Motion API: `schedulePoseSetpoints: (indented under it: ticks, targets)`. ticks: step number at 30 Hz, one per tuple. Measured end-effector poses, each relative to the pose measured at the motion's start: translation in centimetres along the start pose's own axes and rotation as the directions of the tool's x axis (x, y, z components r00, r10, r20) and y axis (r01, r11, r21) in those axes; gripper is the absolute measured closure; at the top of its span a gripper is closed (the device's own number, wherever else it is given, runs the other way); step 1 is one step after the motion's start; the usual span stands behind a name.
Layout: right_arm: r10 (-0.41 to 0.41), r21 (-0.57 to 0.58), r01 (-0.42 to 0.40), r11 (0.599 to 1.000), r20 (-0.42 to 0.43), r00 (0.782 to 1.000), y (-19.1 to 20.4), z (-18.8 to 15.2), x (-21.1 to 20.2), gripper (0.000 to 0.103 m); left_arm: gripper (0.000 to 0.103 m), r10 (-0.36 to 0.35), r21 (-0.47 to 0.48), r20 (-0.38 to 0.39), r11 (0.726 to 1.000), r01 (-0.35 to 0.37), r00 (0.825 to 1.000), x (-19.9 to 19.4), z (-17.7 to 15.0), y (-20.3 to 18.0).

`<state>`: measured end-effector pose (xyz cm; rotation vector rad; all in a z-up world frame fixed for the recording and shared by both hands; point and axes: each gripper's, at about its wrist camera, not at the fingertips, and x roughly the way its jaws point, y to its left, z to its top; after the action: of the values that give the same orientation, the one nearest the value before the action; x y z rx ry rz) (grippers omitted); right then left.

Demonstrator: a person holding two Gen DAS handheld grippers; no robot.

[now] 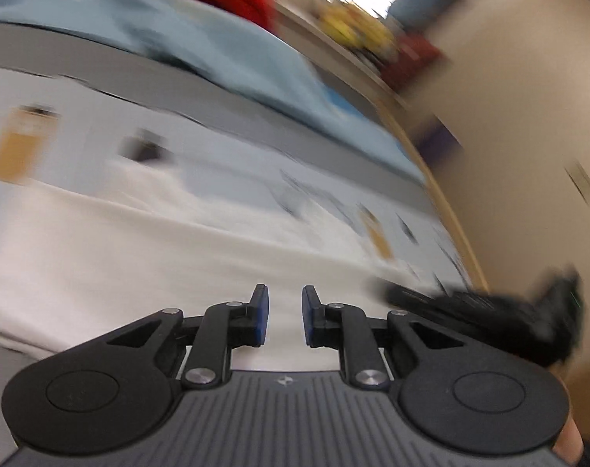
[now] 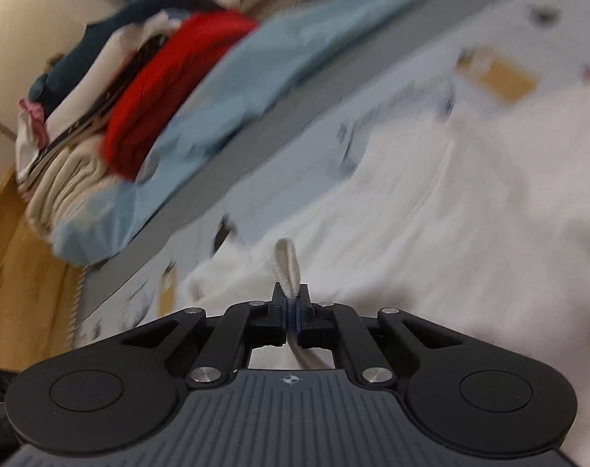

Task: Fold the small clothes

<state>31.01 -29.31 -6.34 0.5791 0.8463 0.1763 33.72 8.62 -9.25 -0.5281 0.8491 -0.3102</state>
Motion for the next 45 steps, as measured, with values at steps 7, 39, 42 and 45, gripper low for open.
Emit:
schedulePoseSetpoints:
  ticks: [7,39,42,45]
  targets:
    - [-0.327,0.023,0.328,0.944,0.177,0.928,-5.4,3.3,-2.5,0.100,0.085,0.368,-0.174,0.132,0.923,-0.344,0.920,-3.3,2.5,6.7]
    - [-0.224,-0.047,0.229,0.972,0.083,0.971,-3.8,4.0,0.4,0.100,0.099,0.441,-0.135,0.075,0.893,-0.429,0.894,2.2,6.0,9.5]
    - [-0.232,-0.073,0.236,0.969,0.059,0.971,-3.4,4.1,1.3,0.099,0.097,0.461,-0.124,0.059,0.884,-0.451,0.886,1.6,6.4,10.4]
    - [-0.242,-0.063,0.246,0.967,0.062,0.968,-3.5,4.2,1.7,0.095,0.085,0.457,-0.111,0.080,0.887,-0.448,0.886,0.4,6.5,9.4]
